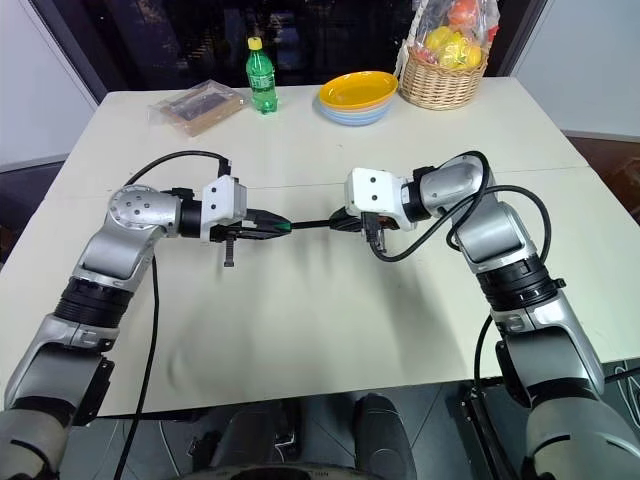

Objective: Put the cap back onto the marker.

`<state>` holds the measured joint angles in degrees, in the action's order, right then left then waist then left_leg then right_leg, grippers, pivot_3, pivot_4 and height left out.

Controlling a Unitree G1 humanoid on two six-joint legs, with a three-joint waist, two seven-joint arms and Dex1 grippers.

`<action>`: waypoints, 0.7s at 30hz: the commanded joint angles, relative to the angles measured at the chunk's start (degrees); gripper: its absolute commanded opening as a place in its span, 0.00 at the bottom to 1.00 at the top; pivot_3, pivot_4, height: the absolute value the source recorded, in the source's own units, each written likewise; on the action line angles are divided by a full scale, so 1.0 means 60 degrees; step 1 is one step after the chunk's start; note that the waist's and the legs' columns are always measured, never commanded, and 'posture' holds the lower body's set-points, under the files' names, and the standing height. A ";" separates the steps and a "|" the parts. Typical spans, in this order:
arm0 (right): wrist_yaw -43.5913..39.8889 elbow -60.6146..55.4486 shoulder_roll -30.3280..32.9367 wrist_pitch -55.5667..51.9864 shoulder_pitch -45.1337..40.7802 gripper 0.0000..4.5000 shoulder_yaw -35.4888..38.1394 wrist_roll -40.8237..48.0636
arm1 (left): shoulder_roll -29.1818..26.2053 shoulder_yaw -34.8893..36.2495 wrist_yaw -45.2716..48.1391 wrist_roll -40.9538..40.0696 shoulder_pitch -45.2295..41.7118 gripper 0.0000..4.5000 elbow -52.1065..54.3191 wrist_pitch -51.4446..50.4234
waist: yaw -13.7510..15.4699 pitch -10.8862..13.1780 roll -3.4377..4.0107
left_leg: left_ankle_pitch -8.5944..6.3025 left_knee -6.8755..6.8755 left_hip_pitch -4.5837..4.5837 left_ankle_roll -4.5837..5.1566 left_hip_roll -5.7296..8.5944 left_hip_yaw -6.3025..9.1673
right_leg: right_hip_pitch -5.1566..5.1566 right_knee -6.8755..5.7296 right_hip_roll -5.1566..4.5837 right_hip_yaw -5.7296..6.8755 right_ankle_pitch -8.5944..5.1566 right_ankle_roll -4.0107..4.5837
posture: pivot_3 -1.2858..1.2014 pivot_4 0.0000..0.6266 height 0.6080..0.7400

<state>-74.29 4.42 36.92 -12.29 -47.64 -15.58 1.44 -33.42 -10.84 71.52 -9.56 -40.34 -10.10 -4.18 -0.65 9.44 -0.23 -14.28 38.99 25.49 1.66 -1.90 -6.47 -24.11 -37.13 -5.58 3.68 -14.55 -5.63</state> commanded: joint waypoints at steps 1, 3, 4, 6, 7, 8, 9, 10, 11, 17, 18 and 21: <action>0.0290 -0.0738 -0.0289 0.0351 -0.0248 0.00 0.0077 0.0179 | 0.0149 -0.0038 0.0055 -0.0190 -0.0156 0.00 0.0120 -0.0298 | -0.0001 0.0000 0.0000 | 0.0000 0.0000 0.0000 0.0000 0.0000 0.0000 | 0.0000 0.0000 0.0000 0.0000 0.0000 0.0000 | 0.52 0.24 1.00; 0.0348 -0.0787 -0.0363 0.0412 -0.0209 0.00 0.0005 0.0097 | 0.0170 -0.0007 0.0067 -0.0232 -0.0171 0.00 0.0170 -0.0408 | 0.0002 0.0000 0.0000 | 0.0000 0.0000 0.0000 0.0000 0.0000 -0.0001 | 0.0000 0.0000 0.0000 0.0000 0.0000 0.0000 | 0.52 0.24 1.00; 0.0382 -0.0832 -0.0409 0.0425 -0.0175 0.00 -0.0035 0.0066 | 0.0173 -0.0002 0.0072 -0.0227 -0.0169 0.00 0.0185 -0.0422 | 0.0004 0.0000 0.0000 | 0.0001 0.0000 0.0000 -0.0001 0.0000 -0.0001 | 0.0000 0.0000 0.0000 0.0000 0.0000 0.0000 | 0.52 0.24 1.00; 0.0475 -0.0870 -0.0525 0.0462 -0.0145 0.00 -0.0127 -0.0030 | 0.0166 0.0018 0.0091 -0.0235 -0.0164 0.00 0.0224 -0.0462 | 0.0000 0.0000 0.0000 | 0.0001 0.0000 0.0000 -0.0002 0.0000 0.0000 | 0.0000 0.0000 0.0000 0.0000 0.0000 0.0000 | 0.52 0.24 1.00; 0.0521 -0.0867 -0.0575 0.0499 -0.0139 0.00 -0.0168 -0.0076 | 0.0167 0.0023 0.0097 -0.0240 -0.0162 0.00 0.0248 -0.0487 | -0.0004 0.0000 0.0000 | 0.0000 0.0000 0.0000 -0.0001 0.0000 -0.0001 | 0.0000 0.0000 0.0000 0.0000 0.0000 0.0000 | 0.52 0.24 1.00; 0.0561 -0.0862 -0.0620 0.0530 -0.0133 0.00 -0.0205 -0.0115 | 0.0170 0.0025 0.0102 -0.0245 -0.0161 0.00 0.0272 -0.0511 | -0.0007 0.0000 0.0000 | 0.0001 0.0000 0.0000 -0.0002 0.0000 -0.0001 | 0.0000 0.0000 0.0000 0.0000 0.0000 0.0000 | 0.52 0.24 1.00; 0.0604 -0.0854 -0.0680 0.0553 -0.0138 0.00 -0.0252 -0.0165 | 0.0174 0.0030 0.0109 -0.0249 -0.0168 0.00 0.0282 -0.0525 | -0.0008 0.0000 0.0000 | 0.0001 0.0000 0.0000 -0.0002 -0.0001 0.0000 | 0.0000 0.0000 0.0000 0.0000 0.0000 0.0000 | 0.52 0.24 1.00; 0.0635 -0.0851 -0.0739 0.0575 -0.0137 0.00 -0.0290 -0.0210 | 0.0180 0.0031 0.0114 -0.0246 -0.0173 0.00 0.0288 -0.0525 | -0.0004 0.0000 0.0000 | 0.0002 0.0000 0.0000 -0.0003 -0.0001 -0.0001 | -0.0002 -0.0001 0.0001 0.0000 0.0000 0.0000 | 0.52 0.24 1.00; 0.0663 -0.0854 -0.0798 0.0585 -0.0135 0.00 -0.0322 -0.0241 | 0.0185 0.0032 0.0123 -0.0246 -0.0174 0.00 0.0298 -0.0519 | 0.0003 0.0000 0.0000 | 0.0002 0.0000 0.0000 -0.0003 -0.0001 -0.0001 | -0.0002 -0.0001 0.0001 0.0000 0.0000 0.0000 | 0.52 0.24 1.00; 0.0863 -0.0789 -0.1143 0.0716 -0.0098 0.00 -0.0450 -0.0378 | 0.0239 -0.0043 0.0132 -0.0083 -0.0169 0.00 0.0414 -0.0205 | -0.0002 0.0000 0.0000 | 0.0003 0.0000 0.0000 -0.0005 0.0000 -0.0001 | -0.0001 -0.0001 0.0001 0.0000 0.0000 0.0000 | 0.52 0.24 1.00; 0.0857 -0.0796 -0.1196 0.0682 -0.0095 0.00 -0.0459 -0.0367 | 0.0264 -0.0042 0.0112 -0.0073 -0.0173 0.00 0.0450 -0.0191 | -0.0004 0.0000 0.0000 | 0.0003 0.0000 0.0000 -0.0005 0.0000 -0.0001 | -0.0001 -0.0002 0.0001 0.0000 0.0000 -0.0001 | 0.52 0.24 1.00; 0.0734 -0.0871 -0.1299 0.0473 -0.0078 0.00 -0.0461 -0.0242 | 0.0310 -0.0071 0.0066 0.0105 -0.0192 0.00 0.0454 0.0160 | 0.0003 0.0000 0.0000 | 0.0004 0.0000 0.0000 -0.0006 0.0000 -0.0001 | -0.0001 -0.0002 0.0001 0.0000 0.0000 -0.0001 | 0.52 0.24 1.00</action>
<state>-70.05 3.84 32.76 -10.66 -47.18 -17.12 -3.33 -34.05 -9.53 72.06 -7.69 -40.30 -10.42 -6.20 -0.63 9.44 -0.23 -14.27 38.99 25.50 1.63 -1.90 -6.48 -24.12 -37.14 -5.58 3.68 -14.55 -5.64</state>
